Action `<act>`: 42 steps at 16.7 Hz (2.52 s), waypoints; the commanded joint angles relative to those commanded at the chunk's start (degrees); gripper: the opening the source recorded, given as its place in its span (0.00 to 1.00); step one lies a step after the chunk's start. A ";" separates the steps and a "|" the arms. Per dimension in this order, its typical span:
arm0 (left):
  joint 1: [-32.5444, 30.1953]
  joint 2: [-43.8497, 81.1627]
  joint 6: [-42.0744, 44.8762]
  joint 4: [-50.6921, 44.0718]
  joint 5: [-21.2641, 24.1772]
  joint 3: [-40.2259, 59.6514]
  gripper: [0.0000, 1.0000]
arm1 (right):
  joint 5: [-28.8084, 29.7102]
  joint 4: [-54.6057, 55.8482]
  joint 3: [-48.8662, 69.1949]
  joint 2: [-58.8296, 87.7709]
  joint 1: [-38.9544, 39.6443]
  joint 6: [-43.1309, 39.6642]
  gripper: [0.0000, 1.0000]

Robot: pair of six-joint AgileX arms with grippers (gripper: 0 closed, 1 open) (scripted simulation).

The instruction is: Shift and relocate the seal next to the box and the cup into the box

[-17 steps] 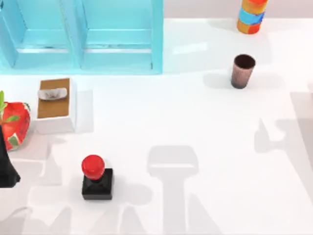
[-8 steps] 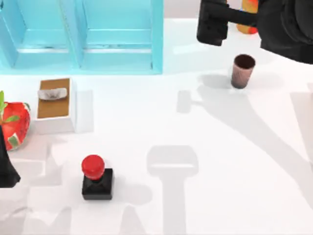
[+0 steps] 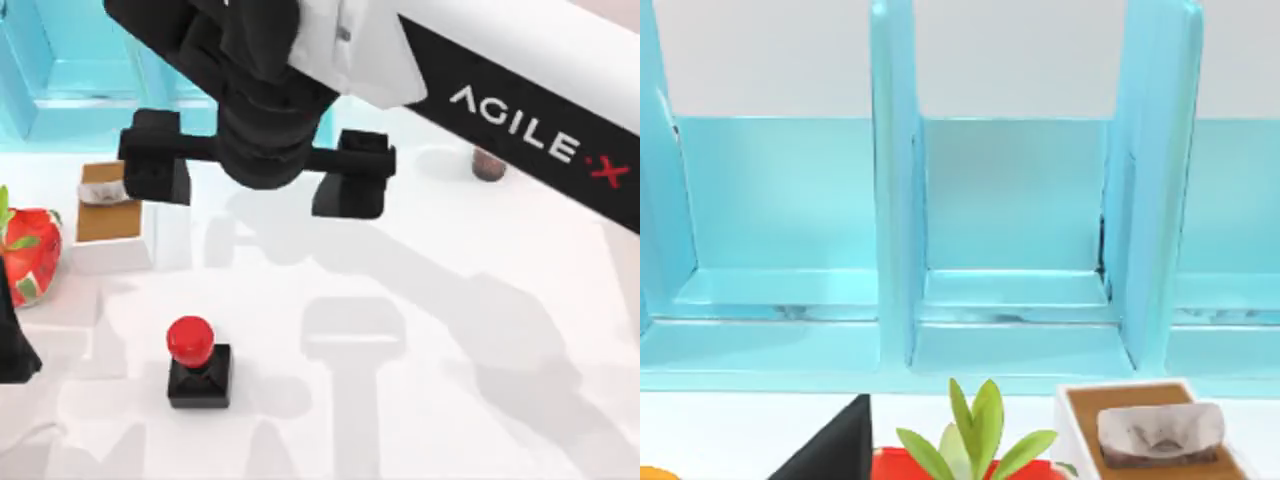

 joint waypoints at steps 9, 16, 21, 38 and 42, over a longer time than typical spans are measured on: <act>0.00 0.00 0.00 0.00 0.00 0.00 1.00 | 0.83 -14.04 24.54 23.37 8.80 9.71 1.00; 0.00 0.00 0.00 0.00 0.00 0.00 1.00 | 0.80 -13.14 23.67 23.35 8.55 9.55 1.00; 0.00 0.00 0.00 0.00 0.00 0.00 1.00 | 0.71 -3.00 11.62 21.49 7.87 8.76 1.00; 0.00 0.00 0.00 0.00 0.00 0.00 1.00 | 0.65 7.40 -0.07 20.00 7.32 8.19 0.40; 0.00 0.00 0.00 0.00 0.00 0.00 1.00 | 0.65 7.40 -0.07 20.00 7.32 8.19 0.10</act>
